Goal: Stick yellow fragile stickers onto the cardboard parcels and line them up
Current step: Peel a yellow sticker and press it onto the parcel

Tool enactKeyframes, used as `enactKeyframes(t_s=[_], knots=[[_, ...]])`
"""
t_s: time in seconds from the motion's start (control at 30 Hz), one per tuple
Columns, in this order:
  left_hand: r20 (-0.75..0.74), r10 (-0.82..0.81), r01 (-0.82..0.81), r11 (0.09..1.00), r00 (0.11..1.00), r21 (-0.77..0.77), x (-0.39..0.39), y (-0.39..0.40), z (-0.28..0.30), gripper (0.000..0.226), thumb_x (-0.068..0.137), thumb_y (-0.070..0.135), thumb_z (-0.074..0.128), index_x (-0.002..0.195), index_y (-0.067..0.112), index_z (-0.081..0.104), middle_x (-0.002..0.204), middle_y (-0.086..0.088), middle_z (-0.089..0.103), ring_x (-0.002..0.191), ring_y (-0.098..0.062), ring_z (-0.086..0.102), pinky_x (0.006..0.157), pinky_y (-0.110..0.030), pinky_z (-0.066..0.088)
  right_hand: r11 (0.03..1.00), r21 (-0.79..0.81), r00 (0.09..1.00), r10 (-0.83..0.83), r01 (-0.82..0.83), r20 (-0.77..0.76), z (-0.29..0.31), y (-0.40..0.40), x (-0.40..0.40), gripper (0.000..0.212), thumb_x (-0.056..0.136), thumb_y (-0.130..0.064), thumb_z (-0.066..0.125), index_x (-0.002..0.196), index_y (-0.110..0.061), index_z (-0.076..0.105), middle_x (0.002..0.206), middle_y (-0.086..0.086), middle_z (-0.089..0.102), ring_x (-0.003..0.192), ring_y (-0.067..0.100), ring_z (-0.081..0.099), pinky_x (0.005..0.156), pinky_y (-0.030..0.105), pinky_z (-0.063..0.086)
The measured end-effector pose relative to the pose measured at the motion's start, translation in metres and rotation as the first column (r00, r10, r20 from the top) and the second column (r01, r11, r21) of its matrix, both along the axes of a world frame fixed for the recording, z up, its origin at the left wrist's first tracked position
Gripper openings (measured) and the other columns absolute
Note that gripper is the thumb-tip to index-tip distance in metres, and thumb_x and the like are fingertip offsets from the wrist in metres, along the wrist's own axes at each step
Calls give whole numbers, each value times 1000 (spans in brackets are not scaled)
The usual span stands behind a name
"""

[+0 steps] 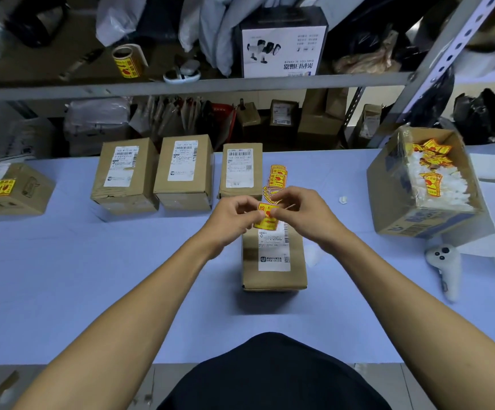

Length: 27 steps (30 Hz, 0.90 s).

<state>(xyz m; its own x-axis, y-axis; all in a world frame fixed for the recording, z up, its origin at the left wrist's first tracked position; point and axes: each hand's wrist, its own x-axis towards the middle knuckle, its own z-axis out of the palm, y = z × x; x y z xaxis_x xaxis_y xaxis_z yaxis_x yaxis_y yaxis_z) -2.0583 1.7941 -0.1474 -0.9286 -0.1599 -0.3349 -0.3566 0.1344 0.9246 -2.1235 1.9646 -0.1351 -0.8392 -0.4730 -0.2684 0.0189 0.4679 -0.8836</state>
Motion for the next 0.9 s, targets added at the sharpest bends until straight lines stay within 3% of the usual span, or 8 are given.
enactKeyframes(t_s=[0.1,0.2,0.27,0.33,0.4,0.53,0.67,0.9], knots=[[-18,-218,211,957,976,-199,-4,-11,5,5,88,11,69,88,13,74,82,-3,73,84,-26,68,78,-37,57,971,153,969,204,-182,-138,3,3,-9,4,86,-18,74,90,-17,73,81,-7,71,74,2,64,67,19,48],[-20,-277,257,915,961,-312,-6,-14,7,10,86,15,69,84,23,75,79,3,72,80,-21,68,77,-43,56,957,165,958,259,-237,-125,1,4,-7,1,88,-18,72,88,-17,72,80,-6,70,74,4,64,67,19,49],[-48,-261,231,915,964,-331,-5,-14,8,8,86,17,70,86,22,75,80,3,71,76,-11,63,73,-38,56,970,109,972,225,-217,-68,-2,5,-3,1,90,-16,71,90,-15,71,84,-1,71,79,9,67,71,23,55],[-96,-139,115,969,986,-218,-1,-9,7,6,87,15,72,91,17,74,86,-1,71,77,-3,61,70,-26,54,992,-16,990,128,-127,53,-7,6,2,1,91,-12,68,90,-12,69,88,7,72,81,15,68,75,29,55],[-63,77,-74,996,995,57,7,-1,2,8,88,11,71,95,14,72,88,-1,71,80,-4,63,70,-22,50,987,-156,974,-6,42,228,-11,7,9,4,93,-9,66,89,-12,67,87,9,70,79,15,67,76,30,54],[137,233,-270,845,963,462,22,18,-11,11,93,9,63,102,12,69,91,-5,71,79,-14,63,66,-26,44,910,-270,854,-148,316,499,-18,5,24,8,93,-7,65,88,-13,65,92,7,69,84,22,68,75,30,57],[161,257,-303,818,953,488,29,27,-18,13,93,8,63,104,11,69,94,-10,71,79,-16,61,63,-25,46,905,-255,827,-159,341,539,-21,7,33,10,93,-6,65,85,-14,65,85,6,70,82,22,68,75,32,57],[118,193,-224,888,974,402,26,18,-6,7,93,8,64,96,12,69,83,-5,71,70,-14,60,62,-22,47,937,-243,872,-112,253,478,-4,13,20,6,95,-14,64,92,-12,68,82,7,71,74,17,68,74,30,55]])
